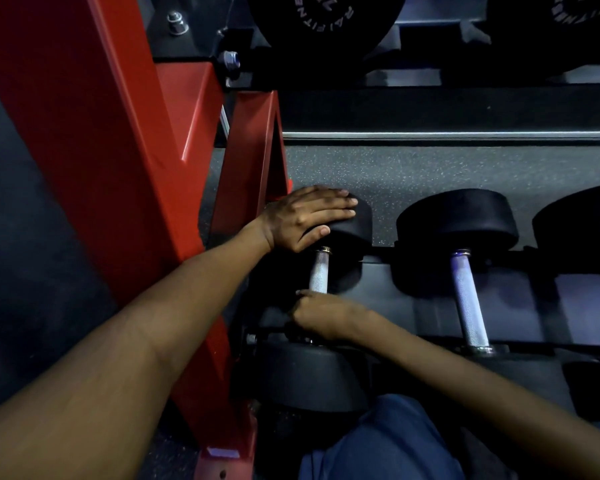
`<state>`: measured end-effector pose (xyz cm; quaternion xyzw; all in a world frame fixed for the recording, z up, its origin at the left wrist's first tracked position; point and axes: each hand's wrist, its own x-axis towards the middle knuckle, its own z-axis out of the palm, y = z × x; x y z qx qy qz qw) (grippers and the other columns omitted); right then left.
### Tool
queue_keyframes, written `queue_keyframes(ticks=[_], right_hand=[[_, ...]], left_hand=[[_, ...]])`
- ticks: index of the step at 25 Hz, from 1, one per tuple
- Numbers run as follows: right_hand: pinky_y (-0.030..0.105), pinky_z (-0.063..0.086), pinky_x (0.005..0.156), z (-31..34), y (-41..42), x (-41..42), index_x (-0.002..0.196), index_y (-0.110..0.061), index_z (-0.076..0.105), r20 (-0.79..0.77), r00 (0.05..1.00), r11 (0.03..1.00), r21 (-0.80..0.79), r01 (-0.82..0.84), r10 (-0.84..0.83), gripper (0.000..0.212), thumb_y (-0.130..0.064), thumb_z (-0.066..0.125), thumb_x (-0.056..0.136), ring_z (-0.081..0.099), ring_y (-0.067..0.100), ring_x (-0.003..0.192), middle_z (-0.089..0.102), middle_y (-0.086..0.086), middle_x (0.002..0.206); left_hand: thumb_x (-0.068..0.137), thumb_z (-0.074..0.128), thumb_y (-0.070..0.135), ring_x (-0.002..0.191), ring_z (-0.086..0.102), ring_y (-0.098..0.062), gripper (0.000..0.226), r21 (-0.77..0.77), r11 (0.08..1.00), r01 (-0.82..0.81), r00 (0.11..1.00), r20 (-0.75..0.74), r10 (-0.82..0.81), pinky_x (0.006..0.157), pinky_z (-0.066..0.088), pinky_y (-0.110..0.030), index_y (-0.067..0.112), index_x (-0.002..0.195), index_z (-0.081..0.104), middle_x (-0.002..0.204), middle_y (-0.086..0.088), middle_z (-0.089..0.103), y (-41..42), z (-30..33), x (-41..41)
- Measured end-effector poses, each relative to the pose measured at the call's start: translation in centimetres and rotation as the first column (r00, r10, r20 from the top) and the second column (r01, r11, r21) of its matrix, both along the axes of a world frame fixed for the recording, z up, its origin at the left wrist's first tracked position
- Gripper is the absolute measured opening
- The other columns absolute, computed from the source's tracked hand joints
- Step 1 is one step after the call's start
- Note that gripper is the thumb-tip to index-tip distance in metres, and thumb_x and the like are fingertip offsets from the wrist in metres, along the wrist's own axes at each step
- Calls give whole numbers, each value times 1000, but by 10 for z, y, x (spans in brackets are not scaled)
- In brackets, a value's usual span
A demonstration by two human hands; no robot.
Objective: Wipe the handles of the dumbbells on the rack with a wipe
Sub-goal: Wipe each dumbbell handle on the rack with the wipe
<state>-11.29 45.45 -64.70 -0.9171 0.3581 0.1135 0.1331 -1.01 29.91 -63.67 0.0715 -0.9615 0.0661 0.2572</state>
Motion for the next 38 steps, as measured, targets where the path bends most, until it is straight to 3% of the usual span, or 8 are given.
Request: queue_keyframes(ticks=[8,12,15,20,24,28,32,38], right_hand=[[38,48,94,-17,-5,-19,118,-5,59,-40,997,997,27,-67,68,30,-5,45,92,58,31,112,60,16,118],[26,37,105,-4,2,-58,116,-8,64,327,945,965,247,-91,6,35,2,51,85,55,22,120,62,12,124],[33,51,83,-1,-12,-74,113,-11,65,417,904,994,3,109,-100,41,3,48,79,64,27,102,67,9,112],[38,38,106,-32,-24,-88,123,-6,60,140,854,819,-395,-416,502,44,-13,24,99,54,25,122,57,12,131],[36,32,109,-24,-41,-93,124,2,58,245,937,896,-425,-128,250,47,-11,19,101,53,31,122,56,19,130],[31,35,107,-33,-23,-84,125,-2,58,106,838,796,-394,-459,535,45,-11,21,102,55,26,118,59,14,126],[27,47,82,-16,-50,-78,108,-8,67,211,936,877,-452,-163,283,39,-13,30,96,65,22,91,67,7,101],[32,36,102,-31,-15,-54,115,-4,57,186,855,852,-323,-412,484,36,-12,30,94,56,29,109,58,13,112]], left_hand=[[102,27,30,132,47,-29,50,6,1000,-6,1000,17,6,108,36,-44,3,130,58,138,-15,55,2,3,1],[103,26,32,132,47,-30,49,16,1000,18,1000,10,-18,106,39,-47,5,131,56,139,-14,54,1,-3,2],[103,25,33,134,45,-29,50,21,1000,0,1000,25,0,107,37,-47,5,132,55,140,-14,53,-2,-2,2],[103,25,34,135,44,-29,53,21,1000,7,1000,28,-8,107,37,-46,4,132,57,141,-13,52,-3,-3,3],[102,26,33,135,44,-30,52,40,999,-3,1000,29,2,107,37,-49,4,131,57,141,-13,52,-4,-2,4],[102,25,33,134,46,-30,54,34,999,15,1000,22,-15,107,37,-45,2,130,59,139,-14,54,-3,-1,2],[102,25,33,133,46,-31,53,19,1000,18,1000,16,-18,107,38,-47,2,131,57,139,-15,53,-4,-3,3],[102,25,34,134,46,-29,53,32,999,18,1000,-3,-18,108,37,-46,3,131,58,140,-14,53,-3,-4,3]])
